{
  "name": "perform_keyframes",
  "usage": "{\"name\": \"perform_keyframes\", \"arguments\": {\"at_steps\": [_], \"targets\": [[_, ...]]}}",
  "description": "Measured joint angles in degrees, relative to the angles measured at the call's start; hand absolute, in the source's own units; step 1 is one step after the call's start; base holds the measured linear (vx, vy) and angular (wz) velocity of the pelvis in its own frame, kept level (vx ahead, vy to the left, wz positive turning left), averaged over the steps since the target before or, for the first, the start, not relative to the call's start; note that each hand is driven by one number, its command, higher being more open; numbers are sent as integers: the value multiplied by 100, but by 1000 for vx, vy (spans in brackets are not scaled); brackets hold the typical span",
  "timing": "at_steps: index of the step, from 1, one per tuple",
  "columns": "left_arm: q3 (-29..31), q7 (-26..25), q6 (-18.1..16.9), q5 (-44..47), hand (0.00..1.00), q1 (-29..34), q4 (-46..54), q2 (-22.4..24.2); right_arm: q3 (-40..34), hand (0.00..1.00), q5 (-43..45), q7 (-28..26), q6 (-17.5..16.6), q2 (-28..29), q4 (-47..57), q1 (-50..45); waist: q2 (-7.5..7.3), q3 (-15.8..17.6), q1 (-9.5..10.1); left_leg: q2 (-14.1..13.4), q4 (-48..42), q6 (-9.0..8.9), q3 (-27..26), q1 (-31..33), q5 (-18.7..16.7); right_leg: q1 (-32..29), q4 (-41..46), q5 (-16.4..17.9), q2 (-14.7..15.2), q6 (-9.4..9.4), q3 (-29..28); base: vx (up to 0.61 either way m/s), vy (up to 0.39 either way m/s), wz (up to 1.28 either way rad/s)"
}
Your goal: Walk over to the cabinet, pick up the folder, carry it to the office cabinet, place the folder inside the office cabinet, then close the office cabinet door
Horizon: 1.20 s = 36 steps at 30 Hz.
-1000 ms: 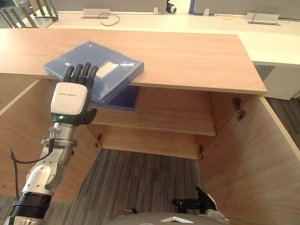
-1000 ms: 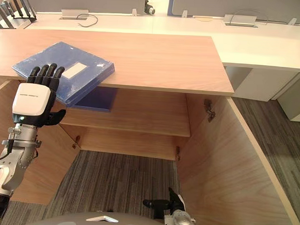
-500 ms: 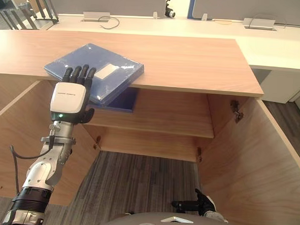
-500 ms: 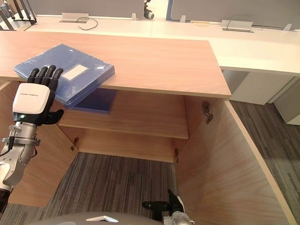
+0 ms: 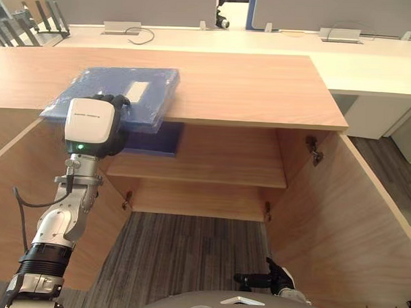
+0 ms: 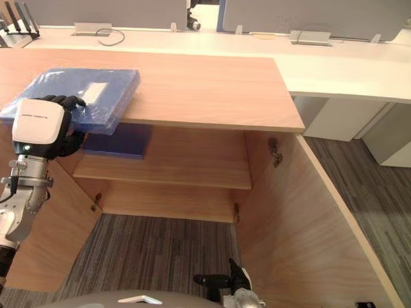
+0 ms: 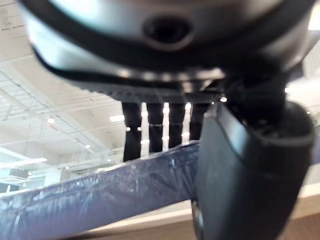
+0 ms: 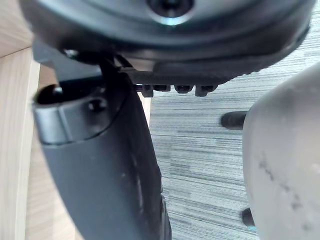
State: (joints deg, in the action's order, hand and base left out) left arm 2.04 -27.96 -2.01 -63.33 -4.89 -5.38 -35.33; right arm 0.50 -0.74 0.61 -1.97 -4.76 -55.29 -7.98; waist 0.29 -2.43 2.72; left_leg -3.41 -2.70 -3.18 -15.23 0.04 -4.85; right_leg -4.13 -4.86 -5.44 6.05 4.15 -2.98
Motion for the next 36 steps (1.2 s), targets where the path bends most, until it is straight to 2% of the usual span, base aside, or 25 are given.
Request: {"name": "perform_keyframes", "arguments": {"at_steps": [12, 13, 17, 18, 21, 24, 28, 31, 36], "targets": [[-3, 28, 161, 22, 0, -12, -12, 71, -92, 100, -2, 0, 1, 90, 56, -50, -77, -29, -56, 1, 7, -1, -33, -8, -1, -11, 1, -9, 4, 14, -35, -2, -1, -1], [-1, 94, 258, 67, 0, 91, 374, 231, -126, 100, -1, 0, 2, 117, 141, -119, -104, -12, 2, -1, -6, -12, -81, -6, -11, -34, 2, -13, 3, 21, -82, -21, -10, -11], [-243, 143, 191, 277, 0, 717, 1899, 754, -231, 100, 8, 14, 4, 191, 232, -204, -172, 22, 41, -6, -56, -13, -82, 48, -45, -56, 28, -13, 6, 22, -91, -4, -3, -3], [-395, 175, 107, 294, 0, 891, 2247, 901, -242, 100, 12, 12, 5, 195, 238, -207, -173, 25, 49, -13, -109, -16, -82, 63, -77, -49, 30, -13, 6, 22, -92, 0, 0, 0], [-1090, 249, -441, 597, 0, 1433, 3207, 1389, -396, 100, 123, 5, 12, 216, 300, -245, -125, 63, 73, -26, -236, -9, -59, 59, -156, 30, 31, -6, 13, 28, -81, 0, 0, 0], [-1672, 444, -978, 1283, 0, 1801, 3711, 1705, -445, 100, 123, 6, 20, 215, 353, -250, -75, 104, 98, -23, -316, -43, -5, 62, -219, 90, 31, 16, 35, 47, -41, -50, -14, 8], [-2393, 1137, -1551, 2570, 0, 2313, 3965, 2008, -440, 100, 136, 6, 42, 182, 355, -250, -35, 125, 154, -24, -328, -60, 102, 64, -248, 143, 32, 91, 61, 57, 41, -52, -26, 9], [-2484, 1826, -1511, 3622, 0, 2646, 3872, 2097, -438, 100, 171, 4, 51, 146, 334, -238, -14, 156, 154, -15, -348, -57, 218, 77, -246, 198, 33, 106, 83, 75, 133, -19, -19, 16], [-2479, 2288, -1104, 4529, 0, 2995, 3417, 2086, -381, 100, 172, -17, 69, 117, 151, -98, -7, 251, 163, -16, -420, -3, 368, 150, -212, 243, 33, 102, 85, 105, 275, 12, -13, 16]]}}
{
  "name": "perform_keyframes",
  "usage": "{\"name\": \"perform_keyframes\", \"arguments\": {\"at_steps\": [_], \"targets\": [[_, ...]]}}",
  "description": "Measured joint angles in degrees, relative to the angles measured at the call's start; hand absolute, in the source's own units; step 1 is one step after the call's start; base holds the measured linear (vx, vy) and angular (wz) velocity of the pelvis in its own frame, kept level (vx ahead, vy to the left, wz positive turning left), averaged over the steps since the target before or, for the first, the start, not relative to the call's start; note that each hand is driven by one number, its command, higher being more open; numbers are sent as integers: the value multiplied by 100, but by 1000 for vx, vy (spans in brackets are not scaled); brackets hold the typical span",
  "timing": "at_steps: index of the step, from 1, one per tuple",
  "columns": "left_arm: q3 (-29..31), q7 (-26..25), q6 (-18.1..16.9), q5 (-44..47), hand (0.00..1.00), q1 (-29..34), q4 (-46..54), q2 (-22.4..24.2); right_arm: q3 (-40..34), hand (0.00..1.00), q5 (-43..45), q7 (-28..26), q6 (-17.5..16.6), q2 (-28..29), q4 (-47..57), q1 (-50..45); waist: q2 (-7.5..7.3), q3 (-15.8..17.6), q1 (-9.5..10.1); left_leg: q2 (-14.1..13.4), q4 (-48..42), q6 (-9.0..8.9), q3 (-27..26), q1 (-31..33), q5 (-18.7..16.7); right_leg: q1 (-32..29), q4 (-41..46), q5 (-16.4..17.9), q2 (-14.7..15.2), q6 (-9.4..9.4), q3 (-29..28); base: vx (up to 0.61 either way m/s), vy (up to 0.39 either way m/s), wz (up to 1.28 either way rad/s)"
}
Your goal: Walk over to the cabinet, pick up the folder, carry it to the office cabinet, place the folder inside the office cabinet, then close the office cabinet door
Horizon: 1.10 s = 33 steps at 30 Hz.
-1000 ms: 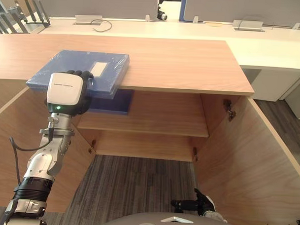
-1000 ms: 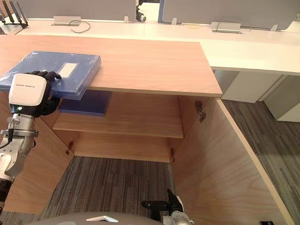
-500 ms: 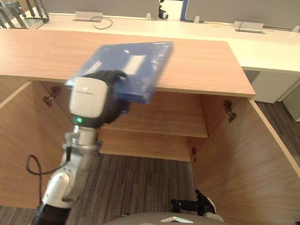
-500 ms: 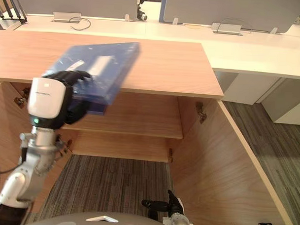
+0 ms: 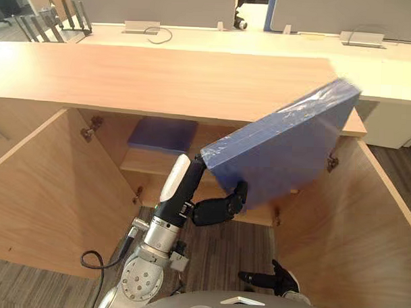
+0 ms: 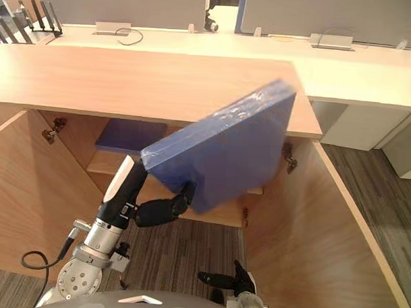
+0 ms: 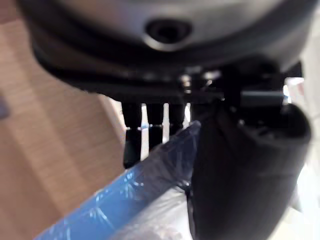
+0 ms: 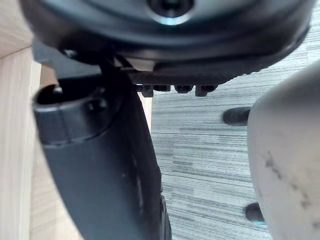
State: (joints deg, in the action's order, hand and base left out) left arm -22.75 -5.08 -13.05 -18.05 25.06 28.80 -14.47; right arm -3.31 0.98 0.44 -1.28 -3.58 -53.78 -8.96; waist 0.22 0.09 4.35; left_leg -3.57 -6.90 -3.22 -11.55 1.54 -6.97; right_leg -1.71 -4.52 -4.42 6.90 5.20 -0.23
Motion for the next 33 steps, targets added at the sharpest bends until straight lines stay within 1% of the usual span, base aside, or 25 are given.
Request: {"name": "perform_keyframes", "arguments": {"at_steps": [2, 6, 9, 10, 13, 17, 19, 23, 24, 26, 30, 32, 33], "targets": [[19, 89, 188, 307, 0, 63, -104, 2, 49, 100, 1, 0, 64, -2, -96, 95, -45, 93, 14, 1, -7, 7, 27, 5, 5, 40, 1, -4, -4, 0, 8, 28, -12, 7], [82, 316, 333, 1075, 0, 66, -226, 23, 60, 100, 2, -10, 87, -1, -170, 141, -71, 113, 17, 2, -43, 26, 46, 2, -13, 77, 2, -3, 2, 0, 25, 15, 1, 3], [132, 562, 398, 1767, 0, 71, -229, 116, 93, 100, 1, -26, 97, -2, -178, 146, -82, 122, 22, -3, -99, 30, 54, 3, -51, 108, 2, -3, 2, 0, 28, -10, 0, 0], [132, 701, 468, 2145, 0, 73, -240, 180, 97, 100, 1, -45, 99, -4, -186, 150, -83, 123, 20, -2, -107, 28, 62, -1, -58, 123, 2, -2, 5, -1, 34, -34, -3, 2], [166, 928, 580, 2511, 0, 86, -251, 274, 97, 100, 0, -108, 121, -13, -284, 205, -87, 125, 19, -9, -117, 24, 78, -4, -63, 150, 3, 3, 3, -4, 49, -44, -10, 3], [178, 1089, 589, 2482, 0, 76, -600, 330, 121, 100, -2, -178, 199, -43, -303, 235, -56, 112, 12, -11, -106, 24, 136, -49, -56, 167, 110, 68, 2, -13, 140, -40, -14, 7], [195, 1093, 602, 2341, 0, 79, -1085, 329, 178, 100, -2, -230, 200, -76, -374, 269, -31, 90, 17, -8, -90, 26, 144, -98, -51, 169, 156, 113, 4, 7, 151, -34, -3, 2], [384, 1071, 755, 1903, 0, 82, -1700, 326, 179, 100, 15, -223, 203, -89, -397, 326, -13, 76, 20, -9, -74, 23, 149, -91, -36, 152, 140, 116, 4, 10, 162, -8, 0, 0], [467, 1065, 823, 1743, 0, 88, -1831, 326, 180, 100, 79, -210, 203, -95, -372, 328, -9, 73, 21, -9, -72, 23, 148, -87, -34, 142, 136, 117, 2, 11, 163, 0, 0, 0], [610, 1045, 843, 1510, 0, 99, -1981, 325, 172, 100, 272, -131, 203, -100, -263, 290, -4, 70, 21, -9, -62, 23, 140, -66, -33, 107, 132, 116, 1, 11, 158, 0, 0, 0], [917, 1001, 847, 1121, 0, 152, -2000, 340, 125, 100, 452, 21, 211, -12, 537, 82, -4, 68, 9, -10, -75, 27, 104, -15, -31, 79, 103, 103, 0, 19, 131, 8, 1, -1], [1034, 866, 846, 1005, 0, 143, -1995, 390, -163, 100, 500, 74, 205, 128, 1266, -46, -10, 69, 10, -10, -86, 28, 81, -3, -42, 76, 87, 91, 1, 30, 117, 17, 4, -5], [1061, 827, 846, 941, 0, 139, -1995, 405, -239, 100, 502, 97, 200, 159, 1423, -55, -17, 70, 8, -10, -87, 30, 77, -3, -46, 76, 85, 90, 1, 31, 112, 0, 0, 0]]}}
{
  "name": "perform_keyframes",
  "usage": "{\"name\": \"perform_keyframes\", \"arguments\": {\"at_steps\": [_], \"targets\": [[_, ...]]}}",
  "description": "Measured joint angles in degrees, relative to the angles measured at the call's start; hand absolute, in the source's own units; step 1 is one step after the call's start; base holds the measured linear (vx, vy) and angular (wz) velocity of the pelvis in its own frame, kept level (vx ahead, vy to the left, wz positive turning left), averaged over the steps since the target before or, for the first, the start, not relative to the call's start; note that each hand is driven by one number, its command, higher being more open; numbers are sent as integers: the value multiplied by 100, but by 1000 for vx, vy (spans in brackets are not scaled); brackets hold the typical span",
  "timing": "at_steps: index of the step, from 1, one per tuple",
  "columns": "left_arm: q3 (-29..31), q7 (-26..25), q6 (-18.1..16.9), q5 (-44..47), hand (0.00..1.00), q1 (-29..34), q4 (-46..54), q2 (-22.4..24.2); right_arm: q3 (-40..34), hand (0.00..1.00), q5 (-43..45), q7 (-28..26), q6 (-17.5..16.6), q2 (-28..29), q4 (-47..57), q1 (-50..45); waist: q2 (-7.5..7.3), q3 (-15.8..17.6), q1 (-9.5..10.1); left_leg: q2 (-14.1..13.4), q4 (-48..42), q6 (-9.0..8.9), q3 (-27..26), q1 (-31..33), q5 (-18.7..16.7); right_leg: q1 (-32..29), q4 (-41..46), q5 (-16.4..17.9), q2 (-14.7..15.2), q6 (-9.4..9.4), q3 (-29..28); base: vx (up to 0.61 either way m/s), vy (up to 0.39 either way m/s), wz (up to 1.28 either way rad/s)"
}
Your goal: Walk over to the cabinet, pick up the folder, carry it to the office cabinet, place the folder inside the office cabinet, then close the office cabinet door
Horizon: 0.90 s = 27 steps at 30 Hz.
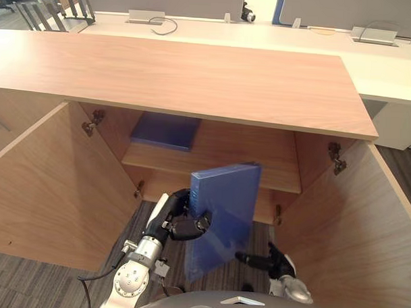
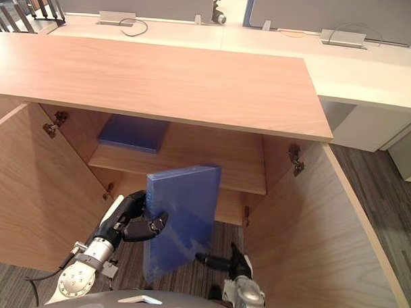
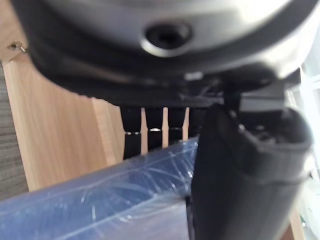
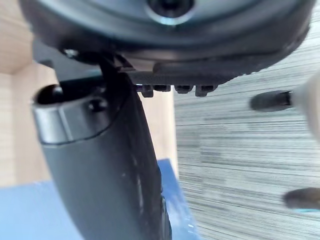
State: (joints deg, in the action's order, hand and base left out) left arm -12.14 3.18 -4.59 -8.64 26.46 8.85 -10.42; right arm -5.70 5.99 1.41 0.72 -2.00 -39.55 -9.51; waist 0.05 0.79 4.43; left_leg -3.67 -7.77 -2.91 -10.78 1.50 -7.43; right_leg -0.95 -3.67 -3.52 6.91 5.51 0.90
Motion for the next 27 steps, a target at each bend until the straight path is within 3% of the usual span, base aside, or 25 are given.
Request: {"name": "perform_keyframes", "arguments": {"at_steps": [6, 10, 15, 18, 23, 27], "targets": [[323, -229, 0, -439, 0, 6, 54, 206, -509, 100, -65, 433, -4, 75, 1583, -121, -65, 13, 12, -5, -20, 12, -50, -14, -63, 2, 1, -7, -2, 6, -76, -4, 1, -4], [492, -426, 0, -611, 0, 10, 55, 406, -610, 100, -591, 885, -6, 202, 2607, -317, -69, 16, 16, -6, -18, 19, -74, -26, -85, -1, 1, -7, -2, 6, -97, -5, 2, -2], [628, -562, 0, -774, 0, 9, 55, 613, -486, 100, -995, 1075, -5, 395, 3349, -583, -74, 22, 13, -7, -22, 21, -95, -35, -100, -2, 0, -7, -2, 6, -101, -1, 0, -1], [632, -598, 0, -774, 0, 8, 55, 681, -253, 100, -999, 1010, -21, 424, 3673, -790, -69, 27, 11, -16, -94, 31, -124, -24, -156, 2, -2, -8, -2, 7, -114, -11, 4, -5], [645, -613, 0, -770, 0, -6, 55, 783, 274, 100, -367, 301, -265, 398, 3824, -997, -71, 40, 1, -18, -162, 35, -140, -2, -203, 5, -17, -9, 1, 9, -119, -4, 1, -1], [644, -616, -1, -769, 0, -14, 55, 845, 611, 100, 16, -52, -275, 364, 3877, -996, -65, 51, 5, -23, -202, 35, -141, 13, -230, 17, -37, -10, 0, 11, -119, 0, 0, 0]]}}
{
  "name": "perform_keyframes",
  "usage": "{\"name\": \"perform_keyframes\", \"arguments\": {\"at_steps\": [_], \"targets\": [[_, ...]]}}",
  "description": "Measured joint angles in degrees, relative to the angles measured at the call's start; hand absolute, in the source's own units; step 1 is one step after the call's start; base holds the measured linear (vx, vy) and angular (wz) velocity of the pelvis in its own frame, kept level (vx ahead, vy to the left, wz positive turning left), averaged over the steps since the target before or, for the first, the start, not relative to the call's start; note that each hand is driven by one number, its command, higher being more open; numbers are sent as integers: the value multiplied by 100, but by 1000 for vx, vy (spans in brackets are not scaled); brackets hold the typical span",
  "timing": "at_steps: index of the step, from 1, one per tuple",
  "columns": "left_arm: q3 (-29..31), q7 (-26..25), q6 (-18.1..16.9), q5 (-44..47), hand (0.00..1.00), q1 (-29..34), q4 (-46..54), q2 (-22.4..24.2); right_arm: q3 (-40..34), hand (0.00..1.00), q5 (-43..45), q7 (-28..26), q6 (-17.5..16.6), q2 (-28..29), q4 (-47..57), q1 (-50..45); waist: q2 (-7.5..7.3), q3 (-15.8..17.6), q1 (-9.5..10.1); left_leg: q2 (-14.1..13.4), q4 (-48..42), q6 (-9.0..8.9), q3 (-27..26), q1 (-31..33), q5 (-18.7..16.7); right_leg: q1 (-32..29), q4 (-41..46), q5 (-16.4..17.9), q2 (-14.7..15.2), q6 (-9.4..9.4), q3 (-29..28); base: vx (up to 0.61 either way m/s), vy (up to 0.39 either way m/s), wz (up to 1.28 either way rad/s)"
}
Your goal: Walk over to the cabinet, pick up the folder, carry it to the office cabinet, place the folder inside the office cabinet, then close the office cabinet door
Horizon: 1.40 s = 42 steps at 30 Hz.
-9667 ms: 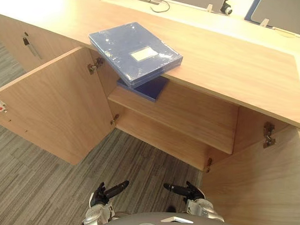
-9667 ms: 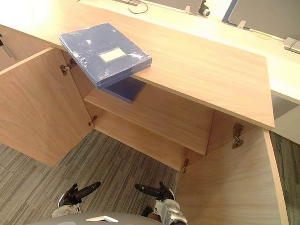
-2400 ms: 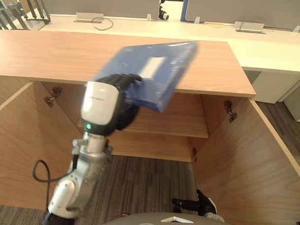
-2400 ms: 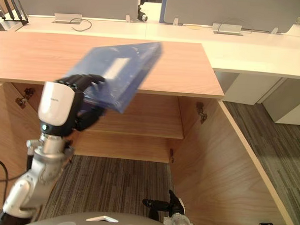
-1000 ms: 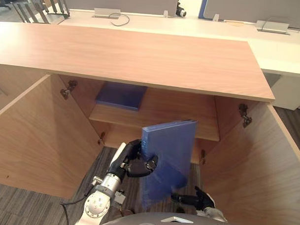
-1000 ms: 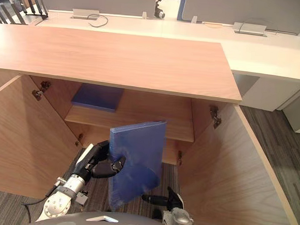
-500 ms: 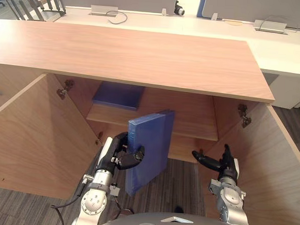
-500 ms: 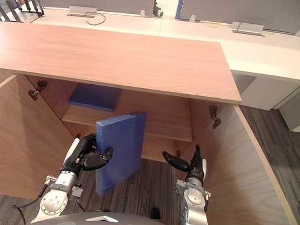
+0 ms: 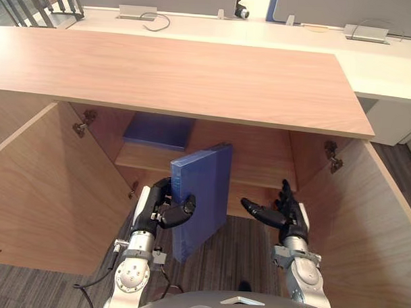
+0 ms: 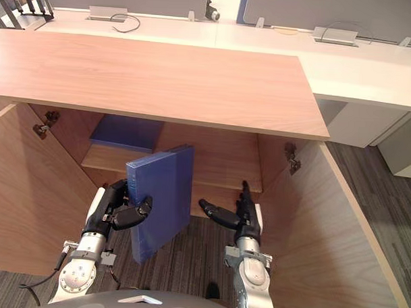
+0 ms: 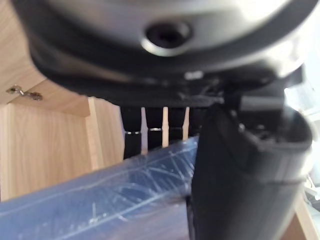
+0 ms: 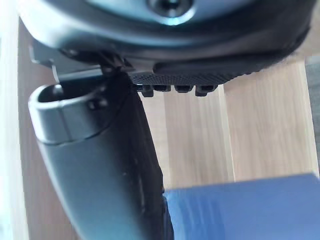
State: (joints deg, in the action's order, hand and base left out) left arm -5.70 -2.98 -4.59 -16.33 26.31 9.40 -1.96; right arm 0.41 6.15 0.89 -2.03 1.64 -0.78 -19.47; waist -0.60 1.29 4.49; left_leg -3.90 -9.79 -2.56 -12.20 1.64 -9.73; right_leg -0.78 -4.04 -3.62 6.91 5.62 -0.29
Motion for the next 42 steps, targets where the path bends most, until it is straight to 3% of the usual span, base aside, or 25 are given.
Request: {"name": "perform_keyframes", "arguments": {"at_steps": [7, 12, 22, 26, 32, 35, 39, 42], "targets": [[5, -3, -1, -4, 0, -121, 0, 0, 377, 100, 767, -637, -225, -260, 529, 15, 2, 2, 11, 34, -4, 3, 2, 6, -5, -3, -8, 0, 0, -1, 2, 0, 0, 0], [22, 126, -4, 143, 0, -209, 84, 3, 368, 100, 1055, -774, -242, -413, 582, 16, 5, 4, 8, 38, -5, 4, 4, 6, -6, -4, -9, 1, 0, -1, 1, -6, -3, 0], [212, 1297, 3, 3503, 0, -87, 1284, -252, -363, 100, 1044, -914, -208, -640, 349, 410, 12, 20, 4, 49, -22, 12, 110, 69, 2, 4, -8, 8, 2, -13, 83, -10, -6, 4], [577, 1600, 1, 4605, 0, -41, 1650, -375, -821, 100, 1035, -907, -195, -661, 79, 643, 28, 28, 12, 56, -35, 20, 203, 88, 11, 48, -8, 11, 6, -17, 175, -12, -10, 12], [662, 2059, 4, 5703, 0, 181, 1959, -760, -886, 100, 996, -1058, -185, -900, -165, 853, 24, 31, 32, 83, -38, 30, 248, 81, 17, 80, -4, 14, 25, -22, 194, -20, -4, 4], [520, 2468, 105, 5928, 0, 186, 2012, -1129, -663, 100, 1142, -1248, -176, -1068, -611, 1178, 29, 34, 25, 113, -39, 47, 248, 81, 27, 79, -5, 14, 48, -22, 186, -42, 0, 0], [-22, 2754, 243, 6117, 0, 136, 2011, -1652, 227, 100, 2094, -1708, -64, -1228, -988, 1388, 46, 69, 15, 145, -15, 68, 256, 85, 52, 67, -5, 14, 69, -22, 182, -39, -3, 1], [-151, 2868, 252, 6110, 0, 119, 2011, -1770, 865, 100, 2852, -2077, 62, -1221, -1030, 1394, 45, 91, 31, 155, 1, 73, 287, 89, 70, 63, -5, 14, 72, -22, 193, -17, -13, 4]]}}
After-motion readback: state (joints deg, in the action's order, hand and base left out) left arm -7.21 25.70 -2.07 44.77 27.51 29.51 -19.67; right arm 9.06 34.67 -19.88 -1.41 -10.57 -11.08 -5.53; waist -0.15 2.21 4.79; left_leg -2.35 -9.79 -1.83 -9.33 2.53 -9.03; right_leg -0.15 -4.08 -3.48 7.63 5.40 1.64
